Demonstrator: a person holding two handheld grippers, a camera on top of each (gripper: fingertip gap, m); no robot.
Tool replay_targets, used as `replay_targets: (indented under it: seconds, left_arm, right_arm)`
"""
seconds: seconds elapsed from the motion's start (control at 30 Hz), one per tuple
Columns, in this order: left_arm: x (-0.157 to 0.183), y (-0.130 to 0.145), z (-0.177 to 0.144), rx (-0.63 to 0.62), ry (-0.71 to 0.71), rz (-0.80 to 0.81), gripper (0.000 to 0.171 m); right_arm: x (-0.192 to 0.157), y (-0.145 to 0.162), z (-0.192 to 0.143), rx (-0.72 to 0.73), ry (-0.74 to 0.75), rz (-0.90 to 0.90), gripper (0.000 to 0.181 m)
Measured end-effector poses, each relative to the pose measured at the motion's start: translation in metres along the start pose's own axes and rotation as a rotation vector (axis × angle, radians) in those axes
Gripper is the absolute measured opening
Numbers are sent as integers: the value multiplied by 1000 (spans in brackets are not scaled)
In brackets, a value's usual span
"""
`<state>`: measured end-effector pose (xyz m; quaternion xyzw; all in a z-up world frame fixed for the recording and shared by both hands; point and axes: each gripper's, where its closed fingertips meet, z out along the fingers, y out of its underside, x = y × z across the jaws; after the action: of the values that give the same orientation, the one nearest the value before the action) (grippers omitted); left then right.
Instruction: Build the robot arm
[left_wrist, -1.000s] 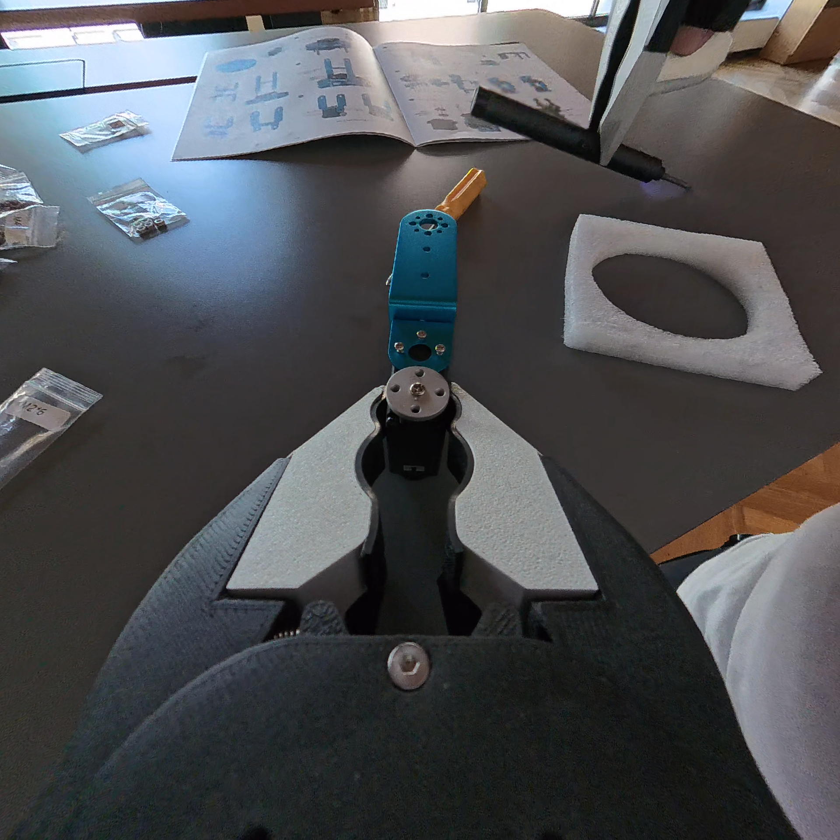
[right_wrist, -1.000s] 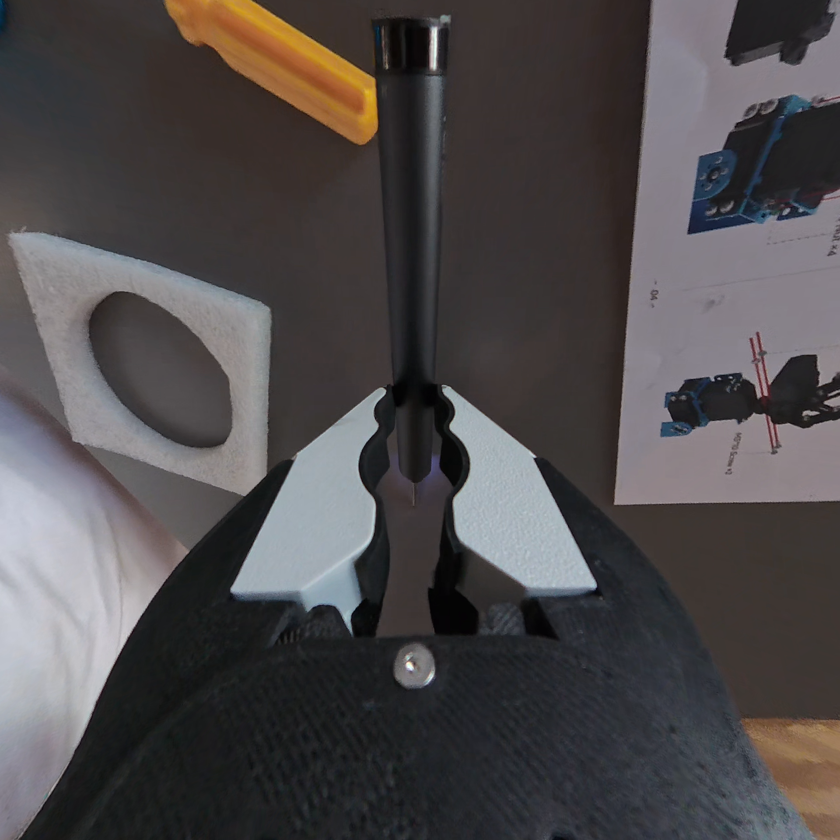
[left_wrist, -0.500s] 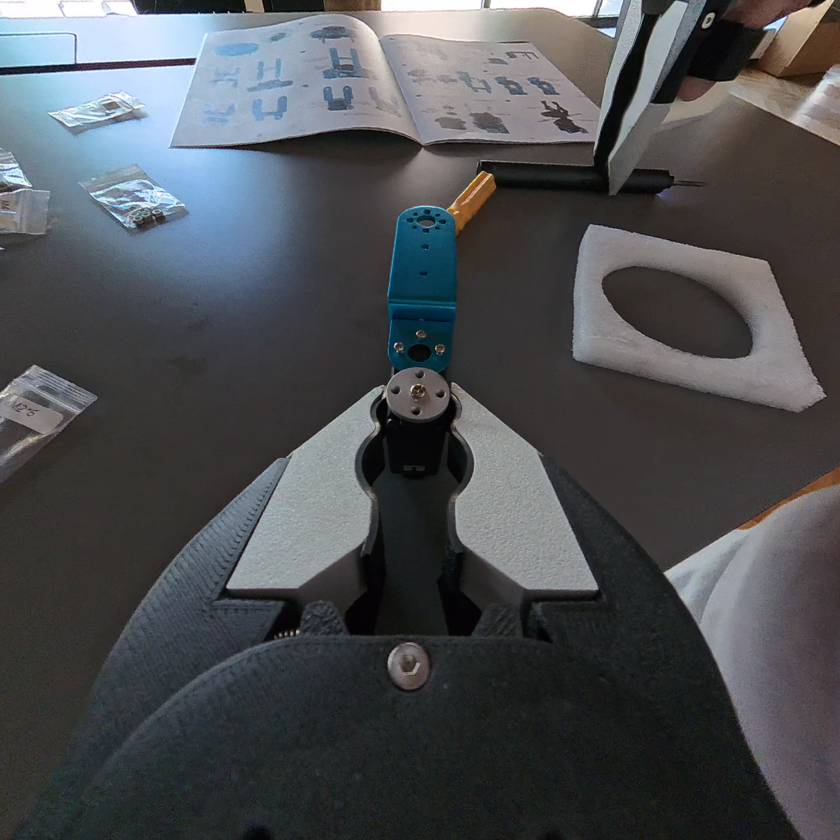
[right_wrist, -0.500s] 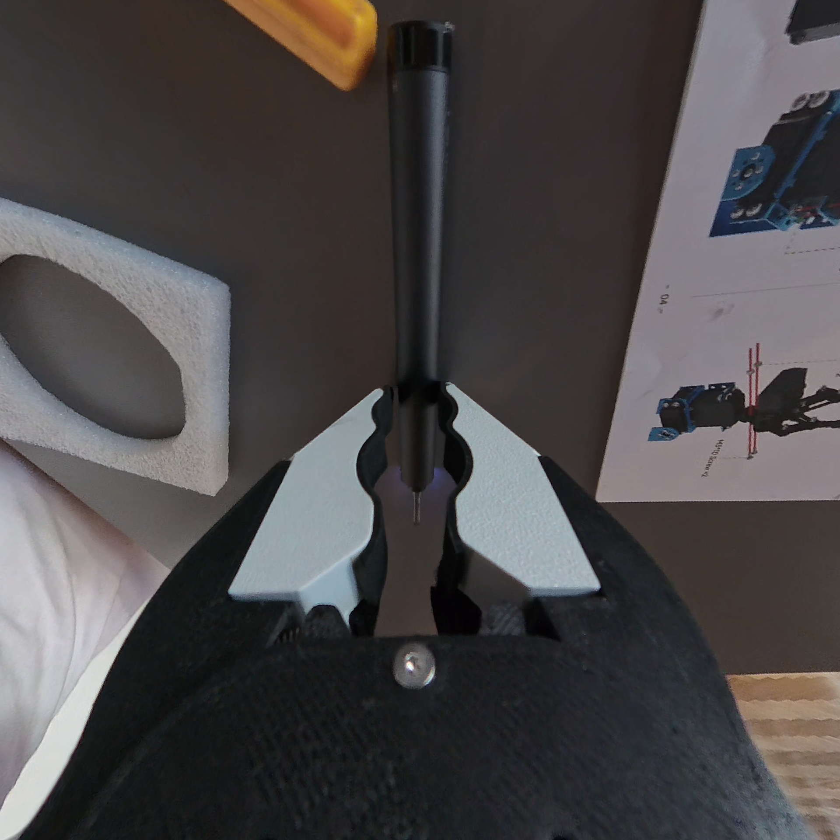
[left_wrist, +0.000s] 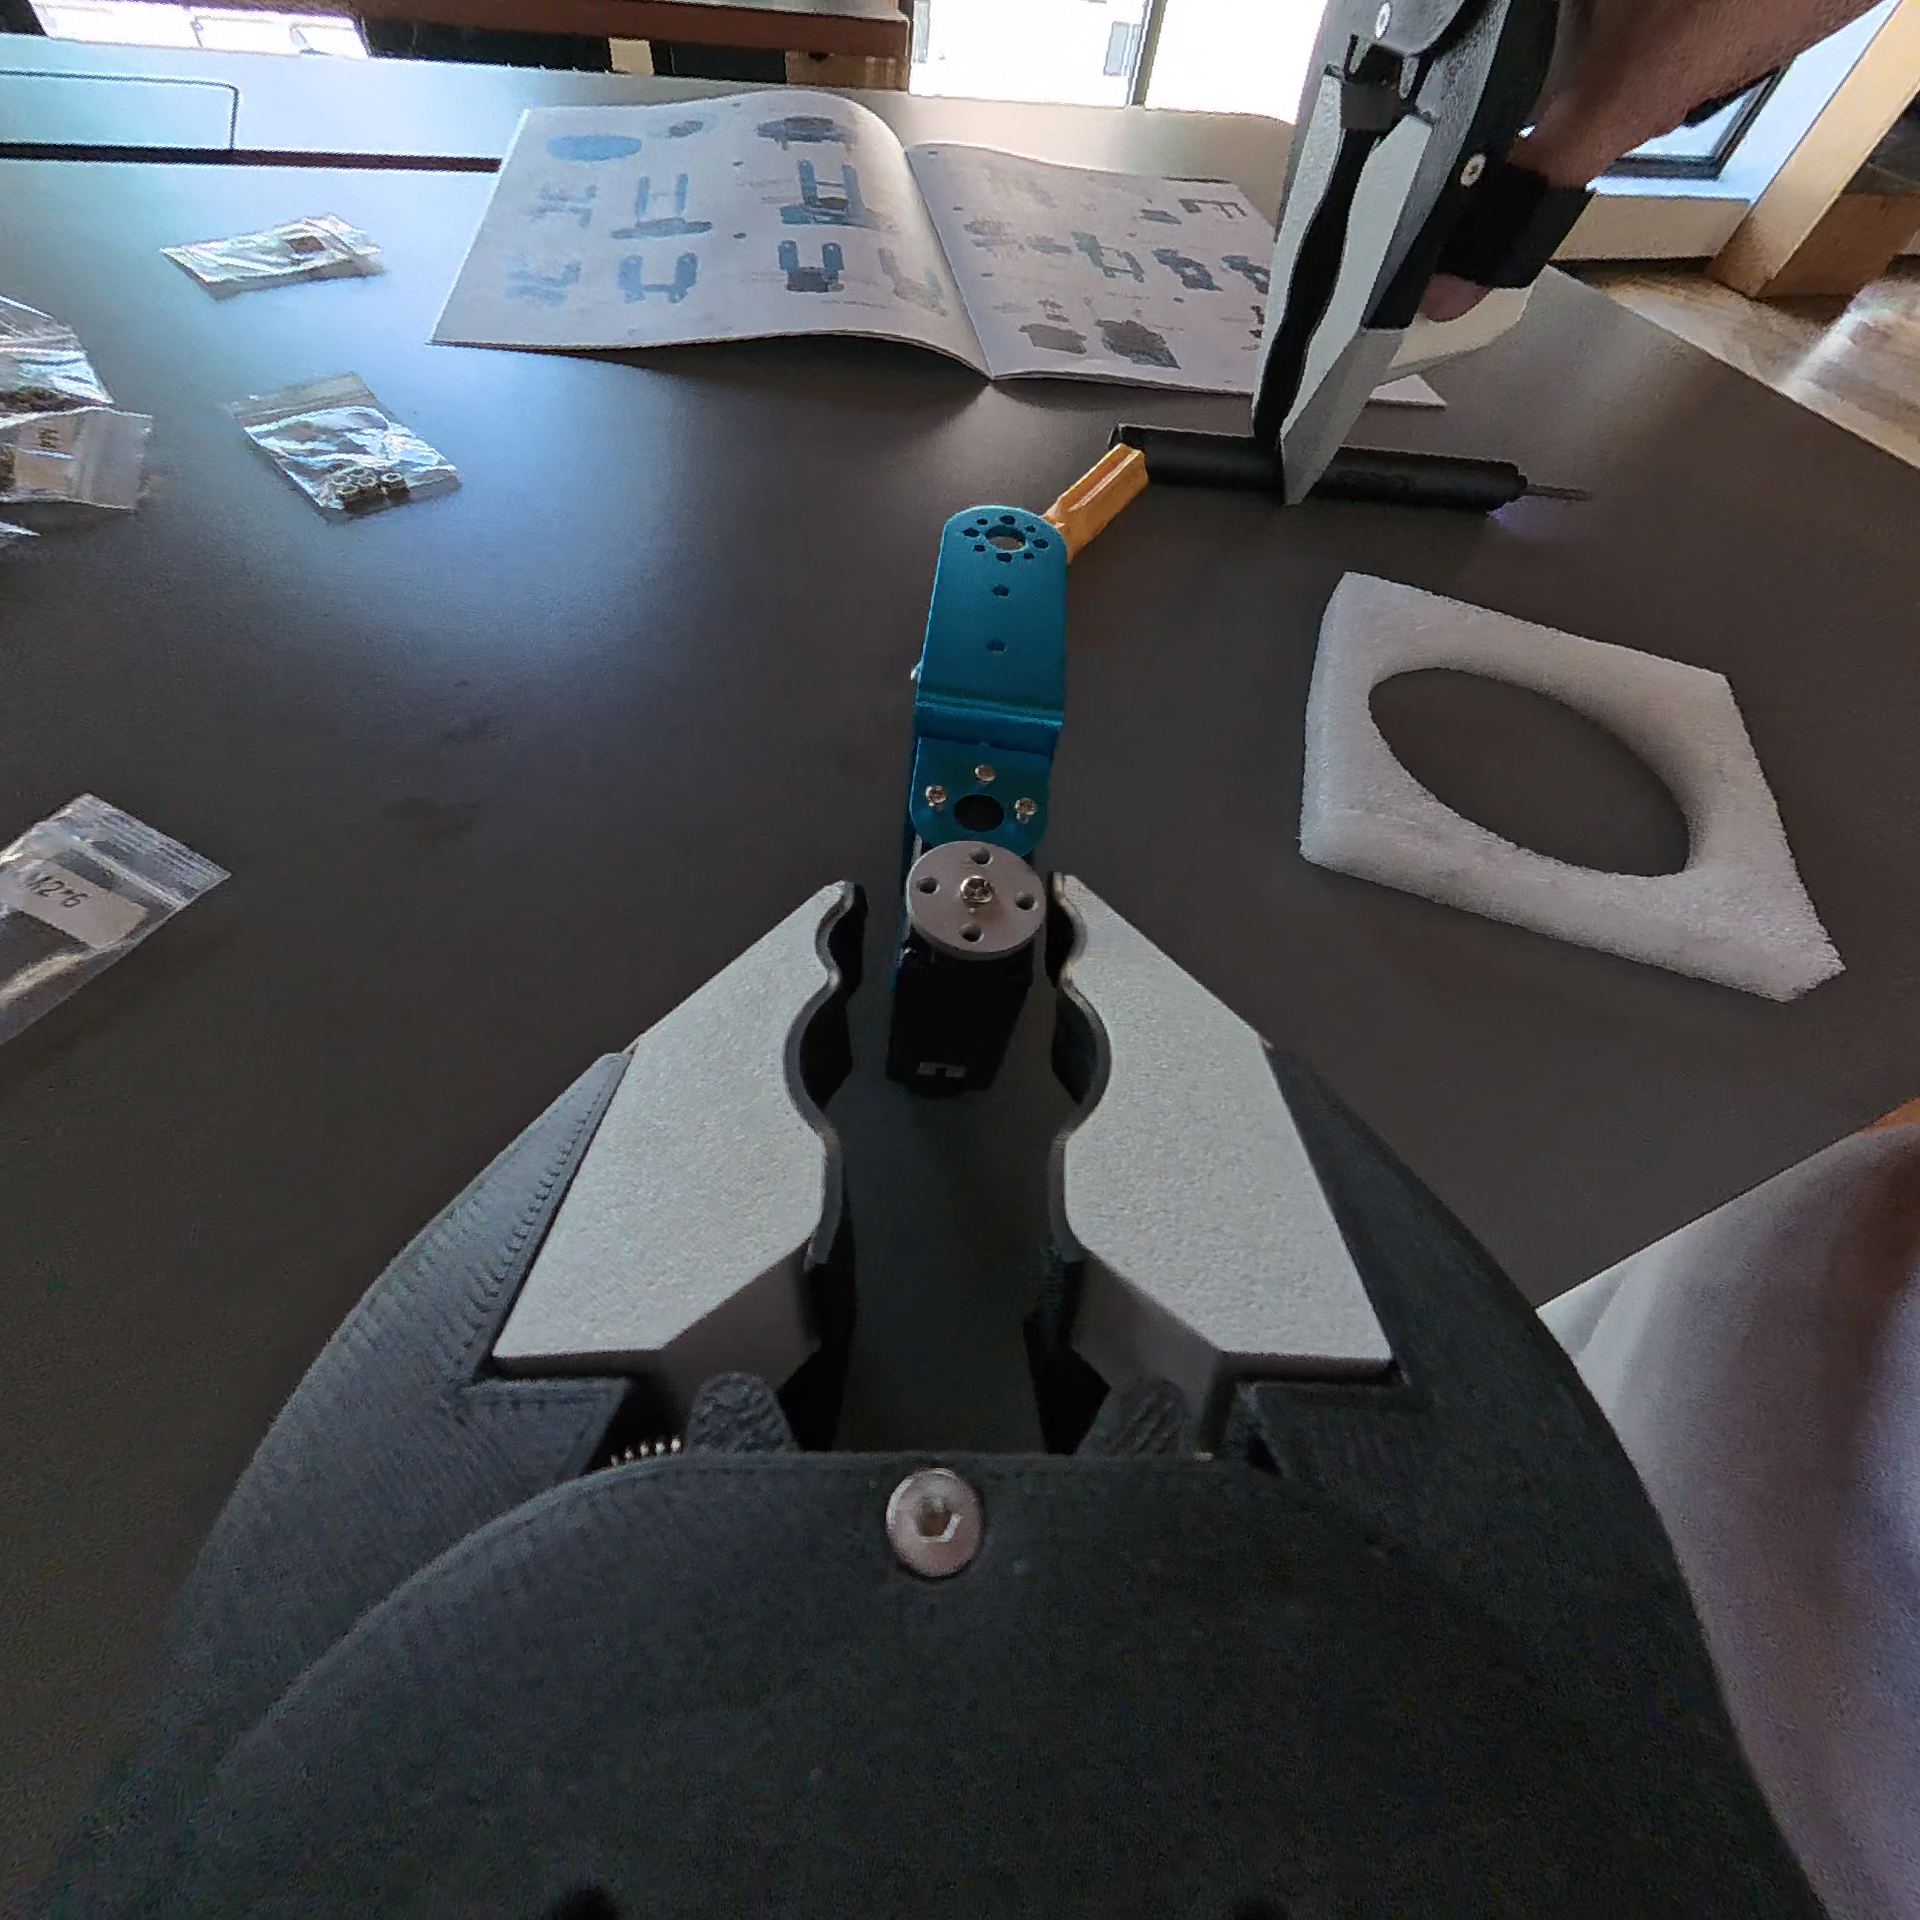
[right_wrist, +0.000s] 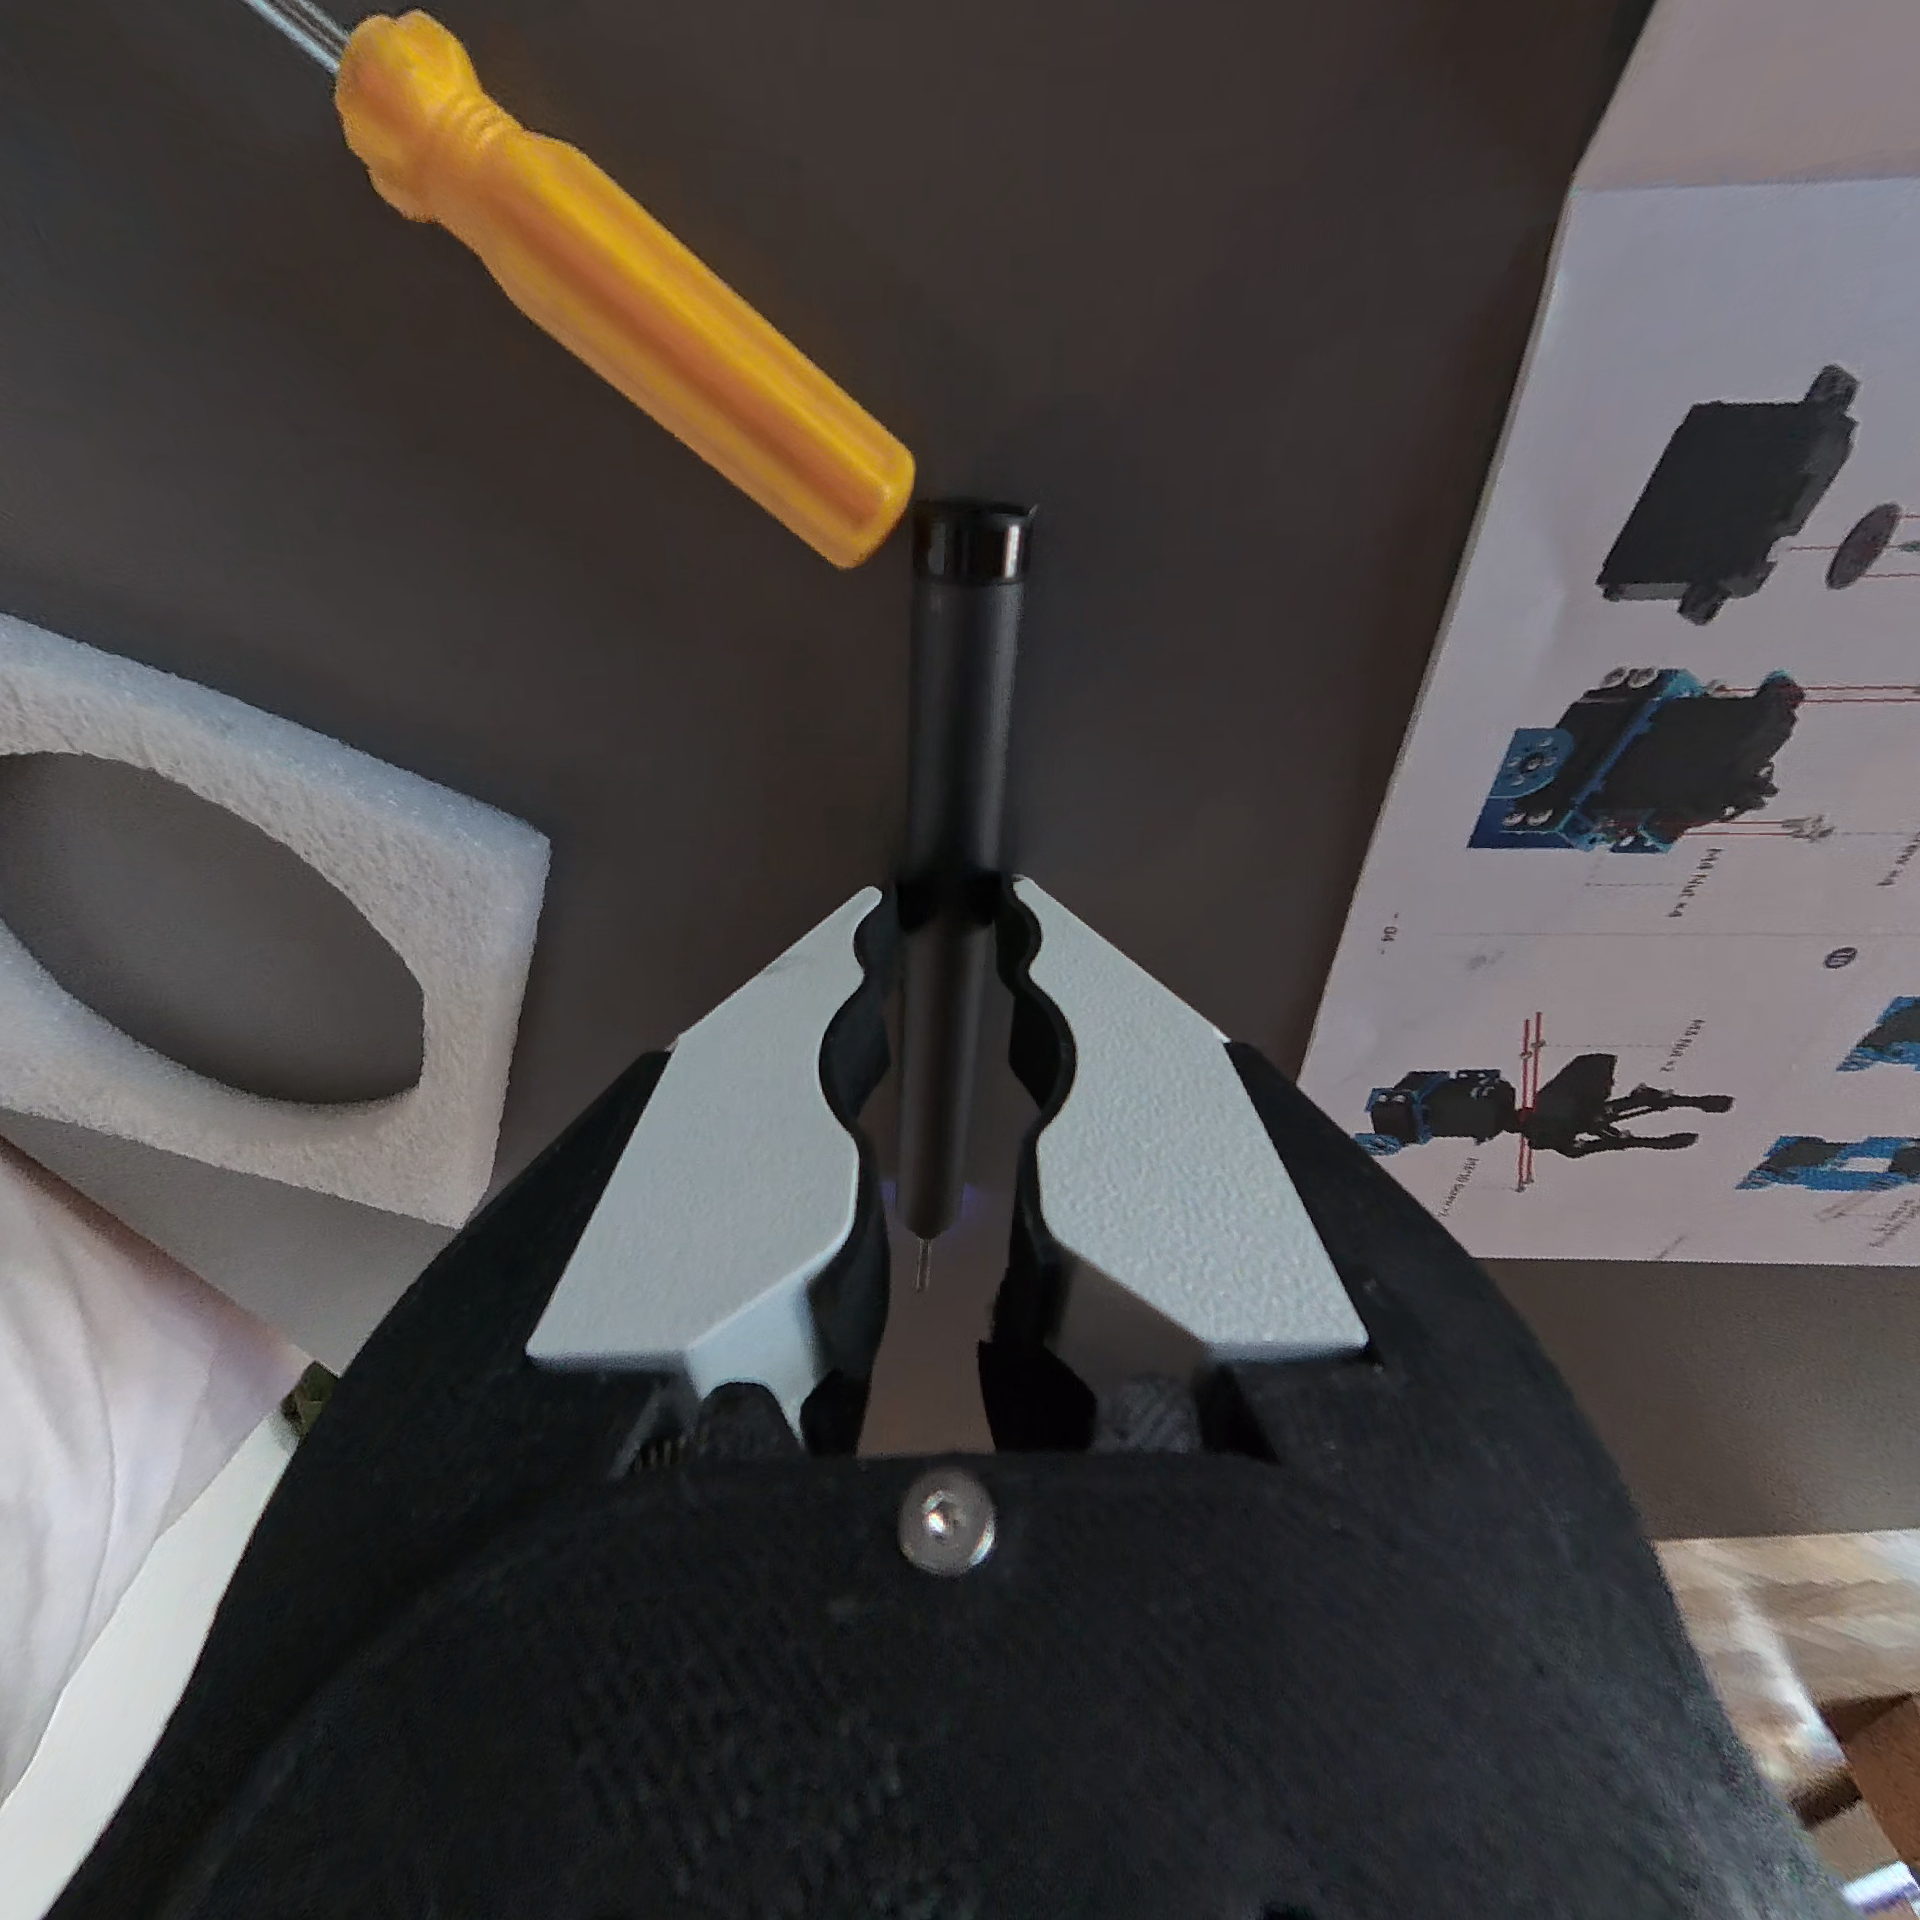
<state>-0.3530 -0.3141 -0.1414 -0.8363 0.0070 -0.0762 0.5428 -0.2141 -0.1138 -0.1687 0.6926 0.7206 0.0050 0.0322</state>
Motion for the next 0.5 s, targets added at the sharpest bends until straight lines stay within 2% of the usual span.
replay_targets:
  seconds: [0.13, 0.2, 0.27, 0.3, 0.33, 0.37, 0.4, 0.5]
  left_arm:
    - [0, 1, 3, -22, 1, 10, 28]
    - [0, 2, 4, -40, 1, 23, 23]
    - [0, 3, 3, -45, 5, 27, 22]
    - [-1, 3, 2, -45, -1, 21, 22]
    - [-4, 4, 0, -43, -14, 13, 22]
    - [-7, 4, -2, -42, -27, 11, 22]
    - [-10, 5, -5, -45, -37, 13, 22]
    - [-16, 4, -16, -55, -60, 29, 22]
  right_arm:
    - [-2, -1, -9, 47, -17, -21, 23]
    - [-2, -20, -26, 198, 29, -91, 23]
    - [-9, -54, -46, 426, 95, -304, 34]
    - [-24, -70, -52, 551, 88, -459, 41]
    - [-39, -81, -53, 648, 60, -597, 41]
    - [-45, -86, -47, 688, 41, -669, 41]
    - [-47, -84, -38, 663, -8, -692, 41]
    - [-45, -82, -25, 638, -134, -669, 39]
